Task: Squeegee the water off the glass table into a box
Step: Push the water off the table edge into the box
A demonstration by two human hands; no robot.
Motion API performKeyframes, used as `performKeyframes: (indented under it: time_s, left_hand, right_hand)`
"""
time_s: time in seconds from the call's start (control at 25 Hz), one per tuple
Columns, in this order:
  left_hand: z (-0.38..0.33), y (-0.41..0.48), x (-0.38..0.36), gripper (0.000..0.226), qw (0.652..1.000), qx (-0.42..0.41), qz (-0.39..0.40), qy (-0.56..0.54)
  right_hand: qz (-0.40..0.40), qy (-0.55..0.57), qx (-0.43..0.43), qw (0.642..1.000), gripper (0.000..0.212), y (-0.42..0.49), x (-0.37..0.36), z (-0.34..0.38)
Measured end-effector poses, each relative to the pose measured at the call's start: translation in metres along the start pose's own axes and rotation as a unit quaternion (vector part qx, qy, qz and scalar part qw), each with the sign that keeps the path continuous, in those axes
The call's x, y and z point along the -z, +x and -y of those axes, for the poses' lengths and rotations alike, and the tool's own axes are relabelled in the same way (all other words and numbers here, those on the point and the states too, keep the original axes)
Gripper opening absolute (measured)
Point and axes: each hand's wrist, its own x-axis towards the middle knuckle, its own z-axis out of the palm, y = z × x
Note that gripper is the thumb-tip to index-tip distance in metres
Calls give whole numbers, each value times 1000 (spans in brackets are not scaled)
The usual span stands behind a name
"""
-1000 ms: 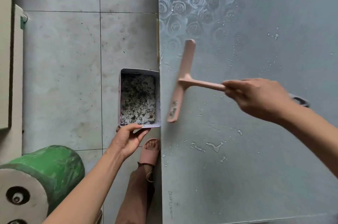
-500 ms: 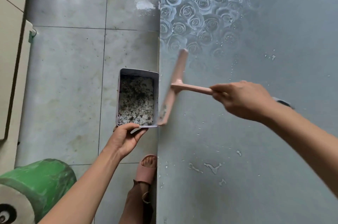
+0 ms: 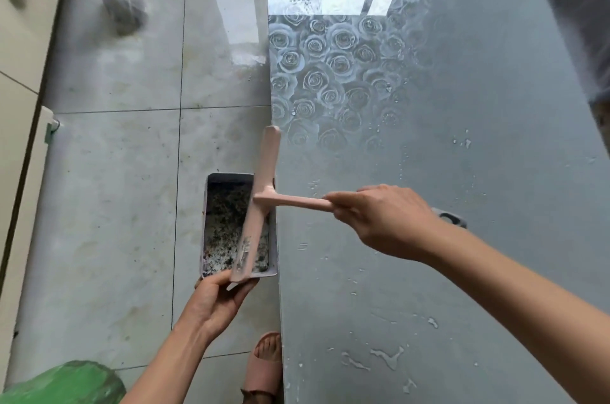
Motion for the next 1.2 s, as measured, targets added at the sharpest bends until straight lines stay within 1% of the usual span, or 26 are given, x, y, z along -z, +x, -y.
performKeyframes:
  time_s: [0.12,0.28,0.36,0.44,0.48,0.64,0.68,0.76,0.8,0.88,0.92,1.04,1.08,1.2]
  left_hand:
    - [8,-11,8,20,1000,2,-14,18]
    - [34,-24,28,22,999,-11,-27,27]
    - [50,-32,38,25,999,-14,-33,24]
    - [69,-41,52,38,998,-30,-44,13]
    - [79,-47,59,44,998,-33,-47,9]
    - [109,-70,83,53,998,-33,-53,25]
    - [115,-75,88,56,998,-36,-56,25]
    - [127,-82,97,55,997,-36,-63,25]
    - [128,-82,97,54,997,-36,-61,26]
    - [132,-83,102,52,997,-40,-64,24]
    - [130,-82,101,48,997,-38,-64,28]
    - [131,-79,106,22,998,-31,-57,28]
    - [131,-77,108,18,998,-26,-47,27]
    - [133,-72,116,33,998,-25,-42,36]
  right_hand:
    - [-5,27,-51,998,32,-55,4,-31]
    - [56,24,-153,986,32,-147,-15,-92]
    - [94,4,-172,981,33,-189,-33,-116]
    - [117,-12,-170,978,32,-228,-53,-134]
    - [116,-14,-172,978,32,-246,-59,-144]
    - [101,-36,-205,973,31,-299,-77,-182]
    - [106,-37,-205,972,32,-305,-83,-183]
    - [95,-5,-184,978,32,-304,-99,-172]
    - [74,-4,-168,983,30,-296,-104,-165]
    - [33,-41,-125,991,29,-278,-112,-157]
    - [25,-56,-117,991,30,-269,-109,-159]
    - [54,-44,-119,990,33,-259,-109,-161]
    - [51,-37,-119,991,33,-259,-110,-160]
    - [18,29,-89,995,31,-252,-121,-126]
